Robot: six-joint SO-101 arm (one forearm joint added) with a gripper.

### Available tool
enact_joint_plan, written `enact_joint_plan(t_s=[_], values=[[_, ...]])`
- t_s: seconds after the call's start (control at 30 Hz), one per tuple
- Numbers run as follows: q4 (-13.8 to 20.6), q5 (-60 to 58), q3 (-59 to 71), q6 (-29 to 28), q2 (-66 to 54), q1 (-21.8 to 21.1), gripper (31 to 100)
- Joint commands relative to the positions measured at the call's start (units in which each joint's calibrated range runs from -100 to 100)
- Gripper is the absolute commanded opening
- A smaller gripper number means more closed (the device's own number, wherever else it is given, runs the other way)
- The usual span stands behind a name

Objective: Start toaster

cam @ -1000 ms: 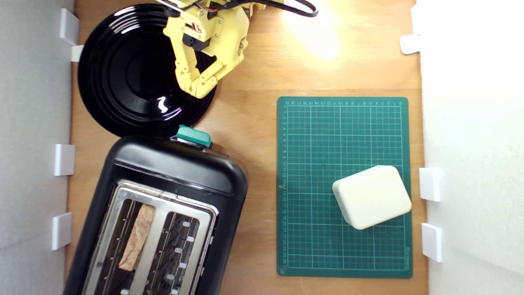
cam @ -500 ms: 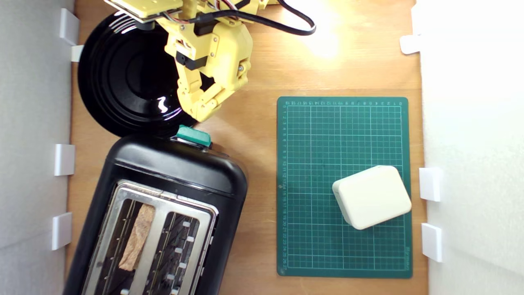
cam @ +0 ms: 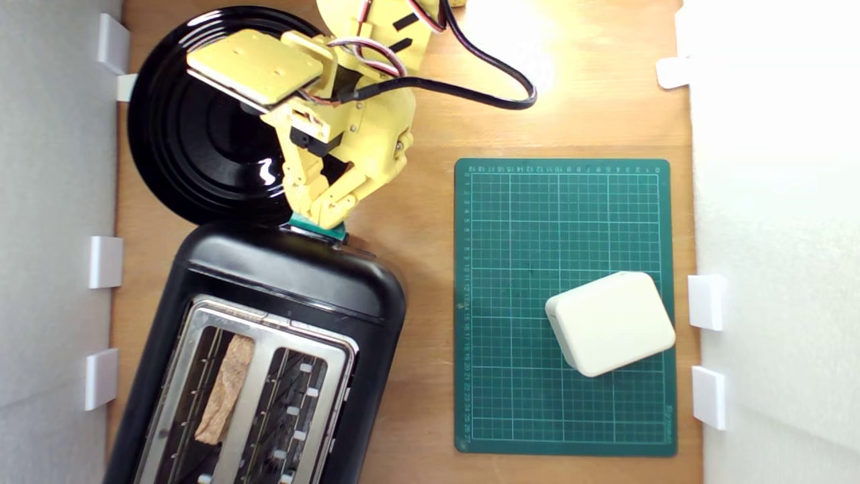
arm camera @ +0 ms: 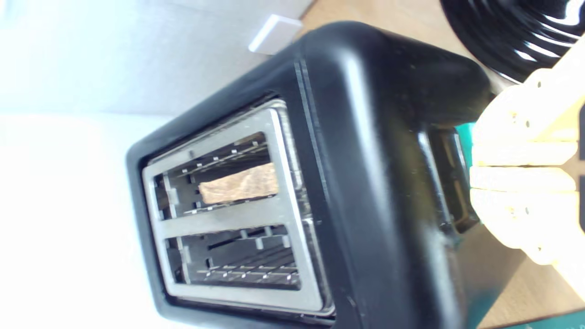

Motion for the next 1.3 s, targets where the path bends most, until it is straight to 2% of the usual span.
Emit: enact_joint_plan(t_s=[0.0,0.37,1.27], values=[[0.8,-1.8,-5.1,2.9,-0.4,-0.2,31.3],[0.8,-1.8,-4.6,8.7,-0.3,0.3,31.3],[1.0,-2.3,-1.2,8.8,4.0,0.6,31.3]])
